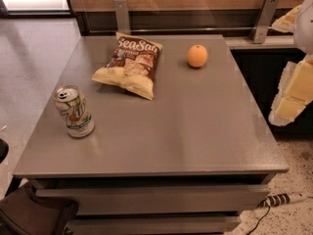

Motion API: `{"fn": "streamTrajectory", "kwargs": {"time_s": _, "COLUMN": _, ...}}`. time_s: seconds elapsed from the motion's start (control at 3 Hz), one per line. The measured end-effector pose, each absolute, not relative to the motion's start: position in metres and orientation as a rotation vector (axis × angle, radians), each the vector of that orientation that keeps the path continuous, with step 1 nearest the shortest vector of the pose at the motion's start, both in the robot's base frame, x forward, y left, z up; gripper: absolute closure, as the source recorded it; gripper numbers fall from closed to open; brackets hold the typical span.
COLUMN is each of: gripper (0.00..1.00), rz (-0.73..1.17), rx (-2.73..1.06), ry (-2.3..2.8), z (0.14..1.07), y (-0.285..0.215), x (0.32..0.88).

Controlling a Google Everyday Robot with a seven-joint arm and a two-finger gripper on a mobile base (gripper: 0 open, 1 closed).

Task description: Pick orange

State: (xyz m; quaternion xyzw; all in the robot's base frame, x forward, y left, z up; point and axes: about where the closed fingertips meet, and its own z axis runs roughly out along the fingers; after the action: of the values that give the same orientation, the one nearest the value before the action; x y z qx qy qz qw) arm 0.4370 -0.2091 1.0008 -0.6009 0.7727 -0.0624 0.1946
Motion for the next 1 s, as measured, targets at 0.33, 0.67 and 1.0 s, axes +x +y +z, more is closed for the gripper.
{"fn": "streamTrajectory", "kwargs": {"time_s": 0.33, "gripper": 0.0, "rz": -0.175, "rx": -1.685, "ry": 2.166, "z": 1.001, "y": -0.209, "x": 0.437}}
{"fn": "streamTrajectory", "kwargs": {"time_s": 0.67, "gripper": 0.0, "rz": -0.173, "rx": -1.622, "ry": 2.155, "z": 1.0, "y": -0.214, "x": 0.447}}
{"fn": "streamTrajectory", "kwargs": {"time_s": 1.0, "gripper": 0.0, "rz": -0.169, "rx": -1.463, "ry": 2.122, "z": 0.994, "y": -0.227, "x": 0.475}}
